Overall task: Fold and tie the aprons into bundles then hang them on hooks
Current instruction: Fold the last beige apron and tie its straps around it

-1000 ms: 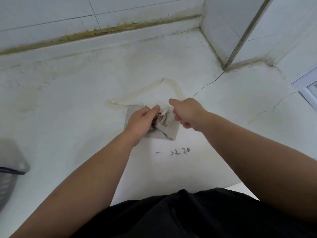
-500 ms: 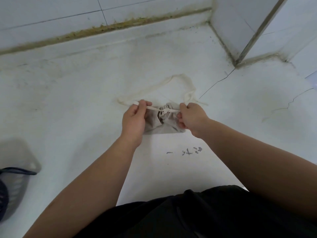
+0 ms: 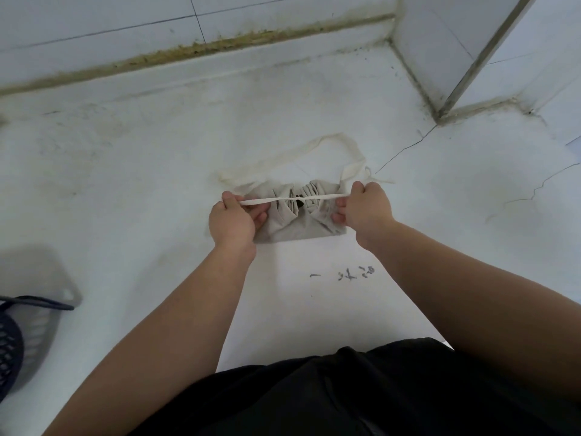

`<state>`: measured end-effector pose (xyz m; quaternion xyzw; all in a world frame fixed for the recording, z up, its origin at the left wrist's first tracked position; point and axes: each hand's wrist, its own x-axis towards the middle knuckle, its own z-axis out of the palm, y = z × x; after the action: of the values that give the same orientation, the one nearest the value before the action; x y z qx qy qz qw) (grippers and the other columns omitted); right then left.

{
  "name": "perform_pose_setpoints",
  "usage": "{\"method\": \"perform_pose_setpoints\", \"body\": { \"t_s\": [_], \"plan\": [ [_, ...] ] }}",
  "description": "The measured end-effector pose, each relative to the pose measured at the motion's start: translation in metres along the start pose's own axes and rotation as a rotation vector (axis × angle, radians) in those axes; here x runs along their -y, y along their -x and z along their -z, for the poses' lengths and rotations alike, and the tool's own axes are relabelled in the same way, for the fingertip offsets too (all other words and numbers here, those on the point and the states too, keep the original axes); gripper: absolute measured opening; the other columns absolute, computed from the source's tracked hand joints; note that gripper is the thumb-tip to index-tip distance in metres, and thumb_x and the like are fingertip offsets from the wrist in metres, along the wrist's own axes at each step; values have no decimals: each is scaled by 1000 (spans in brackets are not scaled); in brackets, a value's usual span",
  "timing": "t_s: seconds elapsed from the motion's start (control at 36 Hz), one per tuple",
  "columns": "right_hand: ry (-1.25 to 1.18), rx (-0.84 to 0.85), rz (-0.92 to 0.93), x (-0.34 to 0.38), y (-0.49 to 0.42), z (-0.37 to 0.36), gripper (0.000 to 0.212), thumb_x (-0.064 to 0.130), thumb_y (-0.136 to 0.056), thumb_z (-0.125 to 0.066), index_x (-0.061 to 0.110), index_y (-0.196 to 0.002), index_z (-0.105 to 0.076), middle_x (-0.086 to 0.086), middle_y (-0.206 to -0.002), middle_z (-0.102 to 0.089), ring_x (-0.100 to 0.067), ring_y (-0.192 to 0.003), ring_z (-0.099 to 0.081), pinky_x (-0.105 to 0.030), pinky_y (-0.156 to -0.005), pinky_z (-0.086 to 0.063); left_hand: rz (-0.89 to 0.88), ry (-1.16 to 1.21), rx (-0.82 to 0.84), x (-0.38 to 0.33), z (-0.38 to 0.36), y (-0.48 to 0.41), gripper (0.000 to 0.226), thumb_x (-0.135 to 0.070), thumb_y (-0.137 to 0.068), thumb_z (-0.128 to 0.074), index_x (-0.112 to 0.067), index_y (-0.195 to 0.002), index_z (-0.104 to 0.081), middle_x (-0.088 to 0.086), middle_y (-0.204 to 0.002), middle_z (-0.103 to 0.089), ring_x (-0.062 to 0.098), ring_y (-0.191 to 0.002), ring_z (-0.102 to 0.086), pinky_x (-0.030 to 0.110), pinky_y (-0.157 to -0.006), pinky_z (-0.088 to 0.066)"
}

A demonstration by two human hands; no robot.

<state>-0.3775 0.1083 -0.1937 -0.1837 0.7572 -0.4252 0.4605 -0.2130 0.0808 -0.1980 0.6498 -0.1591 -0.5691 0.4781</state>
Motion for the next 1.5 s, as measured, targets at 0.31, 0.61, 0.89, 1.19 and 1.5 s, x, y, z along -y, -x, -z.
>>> {"method": "perform_pose_setpoints", "body": {
  "t_s": [0.31, 0.61, 0.89, 1.19, 1.5],
  "plan": [
    [-161, 230, -61, 18, 3, -3, 21, 14, -97, -37, 14, -76, -40, -4, -60, -49, -17, -48, -38, -26, -48, -31, 201, 156, 166, -4, -12, 5, 37, -32, -105, -33, -14, -75, -47, -4, -49, -37, 8, -40, -45, 22, -50, -53],
    [-4, 111, -12, 13, -18, 1, 25, 14, -97, -33, 15, -71, -32, -4, -68, -33, -20, -57, -33, -31, -51, -32, 84, 110, 40, -12, -7, -12, 37, -31, -105, -29, -14, -75, -41, -3, -52, -28, 8, -35, -27, 24, -49, -50],
    [501, 382, 281, 13, -7, 8, 11, 16, -88, -51, 12, -85, -42, 0, -79, -45, -16, -69, -40, -27, -60, -33, -340, -721, 296, -10, 0, -6, 24, -35, -89, -62, -19, -75, -50, -9, -73, -51, 5, -65, -47, 21, -61, -38],
    [835, 412, 382, 32, -1, 11, 13, 12, -89, -48, 12, -76, -46, 3, -70, -44, -10, -60, -38, -22, -51, -28, -566, -1194, 612, -19, 7, -6, 23, -31, -86, -67, -18, -72, -55, -2, -75, -55, 11, -66, -46, 13, -56, -31],
    [895, 415, 315, 22, -4, 6, 5, 5, -88, -44, 10, -87, -43, 0, -73, -41, -12, -60, -34, -22, -50, -27, -469, -1057, 601, -10, 7, -8, 12, -19, -82, -71, -25, -78, -62, -13, -71, -60, -3, -65, -53, 2, -57, -35]
  ]
}}
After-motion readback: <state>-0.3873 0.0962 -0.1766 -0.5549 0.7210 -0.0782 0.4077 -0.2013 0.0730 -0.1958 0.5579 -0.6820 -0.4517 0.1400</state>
